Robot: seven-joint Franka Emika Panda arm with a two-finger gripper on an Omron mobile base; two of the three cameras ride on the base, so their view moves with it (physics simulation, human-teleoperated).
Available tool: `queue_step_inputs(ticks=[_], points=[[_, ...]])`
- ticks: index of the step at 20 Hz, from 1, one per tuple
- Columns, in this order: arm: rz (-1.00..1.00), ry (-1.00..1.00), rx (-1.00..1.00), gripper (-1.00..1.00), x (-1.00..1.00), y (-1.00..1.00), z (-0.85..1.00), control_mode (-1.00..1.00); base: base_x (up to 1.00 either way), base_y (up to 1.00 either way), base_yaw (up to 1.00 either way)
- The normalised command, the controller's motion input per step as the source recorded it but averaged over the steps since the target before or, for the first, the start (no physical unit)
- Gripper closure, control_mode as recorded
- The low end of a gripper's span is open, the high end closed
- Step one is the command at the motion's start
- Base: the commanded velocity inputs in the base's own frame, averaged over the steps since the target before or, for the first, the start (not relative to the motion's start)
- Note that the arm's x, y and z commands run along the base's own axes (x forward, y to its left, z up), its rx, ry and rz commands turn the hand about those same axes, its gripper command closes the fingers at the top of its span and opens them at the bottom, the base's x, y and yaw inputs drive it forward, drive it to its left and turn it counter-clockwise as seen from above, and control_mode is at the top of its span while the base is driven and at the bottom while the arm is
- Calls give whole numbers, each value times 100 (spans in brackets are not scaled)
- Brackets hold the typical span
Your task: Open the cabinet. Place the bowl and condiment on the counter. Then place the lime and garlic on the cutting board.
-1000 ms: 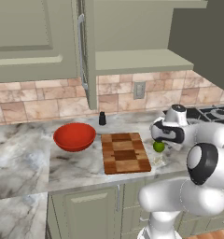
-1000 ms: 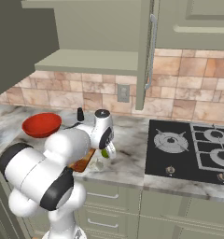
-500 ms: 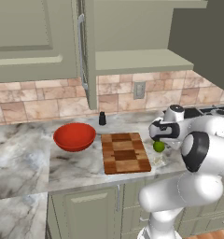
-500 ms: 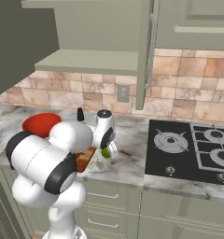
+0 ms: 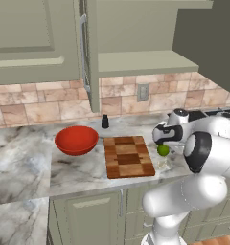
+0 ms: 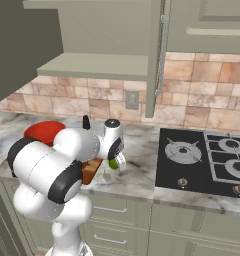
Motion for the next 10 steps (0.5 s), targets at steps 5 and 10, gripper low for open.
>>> queue_step_inputs(ticks=[5,10], points=[[0,0,0,-100,0,0,-10,-100,0,0,0],[0,0,0,-100,0,0,-6,-100,0,0,0]])
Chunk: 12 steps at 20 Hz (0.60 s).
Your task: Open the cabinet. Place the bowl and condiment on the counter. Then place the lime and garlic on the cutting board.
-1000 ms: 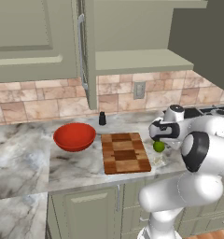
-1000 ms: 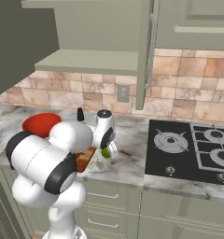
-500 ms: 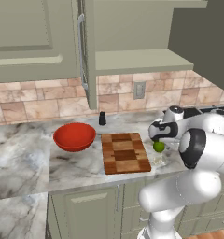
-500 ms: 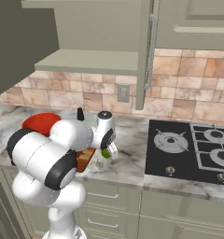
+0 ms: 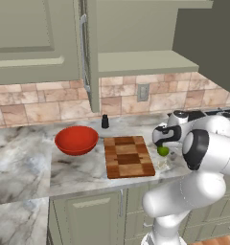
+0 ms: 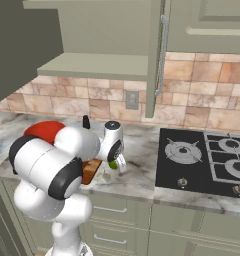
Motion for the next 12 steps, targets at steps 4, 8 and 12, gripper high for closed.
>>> queue_step_inputs(ticks=[4,8,12], points=[[0,2,0,-100,0,0,-1,-100,0,0,0],[0,3,0,-100,0,0,0,-100,0,0,0],[0,3,0,-100,0,1,0,-100,0,0,0]])
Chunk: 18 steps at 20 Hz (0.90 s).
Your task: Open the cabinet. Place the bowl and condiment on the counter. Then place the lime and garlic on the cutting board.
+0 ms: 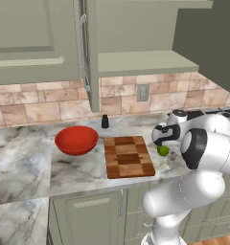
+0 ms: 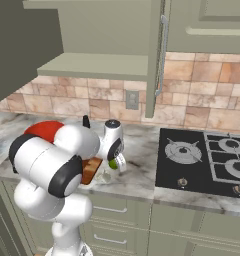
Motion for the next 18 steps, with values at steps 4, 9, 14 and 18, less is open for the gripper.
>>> queue_step_inputs(ticks=[4,9,14,18], points=[[0,2,0,-100,0,3,0,-100,0,0,0],[0,3,0,-100,0,3,0,-100,0,0,0],[0,3,0,-100,-1,2,0,-100,0,0,0],[0,3,0,-100,-2,0,0,-100,0,0,0]])
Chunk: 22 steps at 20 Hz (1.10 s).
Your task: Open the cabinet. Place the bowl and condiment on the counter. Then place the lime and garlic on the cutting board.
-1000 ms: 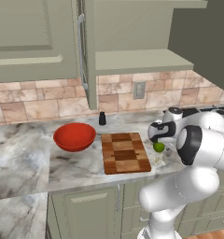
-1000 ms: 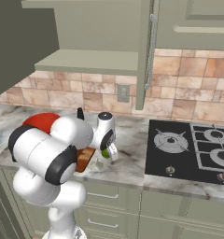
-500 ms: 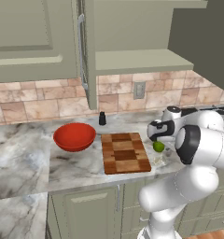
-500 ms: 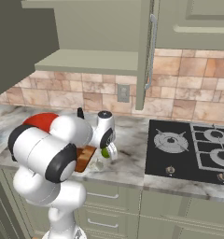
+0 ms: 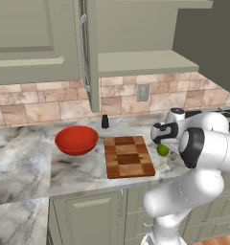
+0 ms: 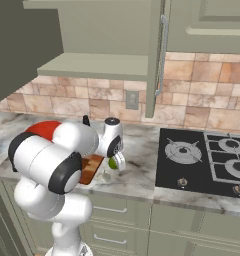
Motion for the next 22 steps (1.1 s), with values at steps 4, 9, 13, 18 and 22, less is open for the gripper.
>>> queue_step_inputs(ticks=[4,9,13,18,22], points=[[0,4,0,-100,-4,0,0,-100,0,0,0],[0,4,0,-100,-6,0,0,-100,0,0,0],[0,4,0,-100,-6,1,0,-100,0,0,0],[0,3,0,-100,-9,3,-1,-100,0,0,0],[0,0,0,-100,-12,7,-7,-100,0,0,0]])
